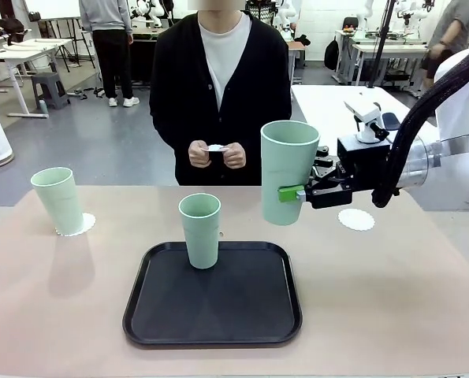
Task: Place coasters on the table and set cups on them.
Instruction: Take one Reusable plastic cup from the Flat Tray and place it on a coaster set by the human.
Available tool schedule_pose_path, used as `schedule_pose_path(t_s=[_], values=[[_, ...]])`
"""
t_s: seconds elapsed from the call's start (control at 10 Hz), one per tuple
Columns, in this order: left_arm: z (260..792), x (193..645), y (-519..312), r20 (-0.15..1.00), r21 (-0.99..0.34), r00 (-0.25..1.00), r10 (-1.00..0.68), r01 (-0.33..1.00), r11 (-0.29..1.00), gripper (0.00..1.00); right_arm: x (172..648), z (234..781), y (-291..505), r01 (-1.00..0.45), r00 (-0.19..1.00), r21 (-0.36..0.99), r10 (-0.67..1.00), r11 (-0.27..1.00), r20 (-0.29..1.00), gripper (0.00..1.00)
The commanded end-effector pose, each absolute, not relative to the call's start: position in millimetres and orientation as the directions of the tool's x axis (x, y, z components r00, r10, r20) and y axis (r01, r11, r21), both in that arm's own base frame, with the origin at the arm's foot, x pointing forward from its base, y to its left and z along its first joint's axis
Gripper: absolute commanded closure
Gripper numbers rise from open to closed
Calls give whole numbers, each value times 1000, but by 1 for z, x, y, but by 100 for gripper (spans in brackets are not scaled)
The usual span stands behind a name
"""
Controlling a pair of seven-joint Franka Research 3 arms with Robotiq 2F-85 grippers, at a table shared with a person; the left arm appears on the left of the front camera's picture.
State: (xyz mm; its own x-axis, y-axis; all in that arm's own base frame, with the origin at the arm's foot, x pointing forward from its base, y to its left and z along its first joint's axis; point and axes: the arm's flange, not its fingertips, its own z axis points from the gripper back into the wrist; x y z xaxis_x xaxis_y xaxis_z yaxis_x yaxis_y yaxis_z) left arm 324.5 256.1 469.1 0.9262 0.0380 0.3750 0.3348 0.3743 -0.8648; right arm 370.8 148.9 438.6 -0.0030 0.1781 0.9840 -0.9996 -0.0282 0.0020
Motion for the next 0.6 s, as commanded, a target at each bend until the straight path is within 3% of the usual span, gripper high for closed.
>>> schedule_pose_path(t_s=[0.0,0.3,0.5], values=[[471,322,257,375,-866,926,35,337,370,0,416,442,97,-1000,7,5,160,14,987,16],[471,322,257,375,-866,926,35,337,370,0,485,453,1,-993,56,39,153,108,987,16],[471,322,257,375,-866,926,35,337,370,0,498,455,-54,-983,86,66,114,173,990,16]])
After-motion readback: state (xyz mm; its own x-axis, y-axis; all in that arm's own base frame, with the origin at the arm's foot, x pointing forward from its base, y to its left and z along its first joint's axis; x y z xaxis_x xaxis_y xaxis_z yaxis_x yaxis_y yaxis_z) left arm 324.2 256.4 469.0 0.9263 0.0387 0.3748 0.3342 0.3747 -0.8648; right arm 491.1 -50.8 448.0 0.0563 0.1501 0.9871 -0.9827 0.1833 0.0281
